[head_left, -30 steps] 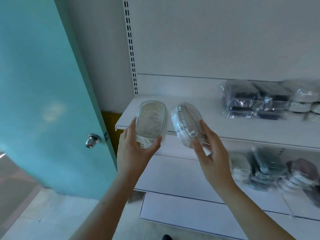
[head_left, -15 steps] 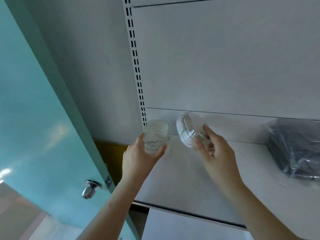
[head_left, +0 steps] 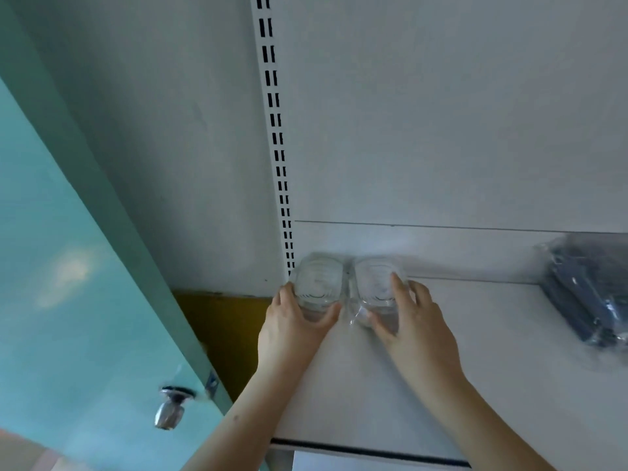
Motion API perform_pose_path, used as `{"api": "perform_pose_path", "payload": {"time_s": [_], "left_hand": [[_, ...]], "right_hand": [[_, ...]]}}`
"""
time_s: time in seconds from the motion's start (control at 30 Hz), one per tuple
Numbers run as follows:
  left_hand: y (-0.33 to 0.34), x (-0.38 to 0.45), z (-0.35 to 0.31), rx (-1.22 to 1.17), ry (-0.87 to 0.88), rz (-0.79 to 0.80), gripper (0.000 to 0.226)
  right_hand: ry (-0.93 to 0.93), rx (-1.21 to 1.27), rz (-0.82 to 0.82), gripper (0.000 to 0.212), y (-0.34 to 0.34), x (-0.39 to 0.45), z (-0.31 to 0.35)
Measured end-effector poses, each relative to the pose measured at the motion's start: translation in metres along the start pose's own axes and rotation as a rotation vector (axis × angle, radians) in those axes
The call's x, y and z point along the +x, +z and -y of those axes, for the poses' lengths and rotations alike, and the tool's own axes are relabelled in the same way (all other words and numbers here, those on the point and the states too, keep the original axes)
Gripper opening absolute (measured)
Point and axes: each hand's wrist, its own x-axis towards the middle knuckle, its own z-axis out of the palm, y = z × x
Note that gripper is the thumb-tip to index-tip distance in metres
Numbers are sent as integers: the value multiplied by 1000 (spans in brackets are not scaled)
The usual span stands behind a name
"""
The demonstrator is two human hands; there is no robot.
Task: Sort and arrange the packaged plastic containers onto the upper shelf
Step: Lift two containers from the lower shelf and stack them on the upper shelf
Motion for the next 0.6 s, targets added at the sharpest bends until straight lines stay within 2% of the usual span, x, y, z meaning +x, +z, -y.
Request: {"api": "perform_pose_path", "payload": {"time_s": [0.17,0.27,0.43,0.5,0.6], "left_hand": [[-2,-3,-1,-18,77,26,105],[-4,-2,-1,-45,90,52,102],[-14,0,3,-78,94,139,106],[-21,-6,6,-56,131,119,105],[-31,-27,-4,-98,277,-30,82]], "right_hand": [[29,87,-10,82,11,7,-3],[17,91,8,84,10,11,-5],[39,111,133,110,-1,11,-12],[63,165,92,113,-11,5,-15],[95,263,-76,95,-35,-13,-24]]}}
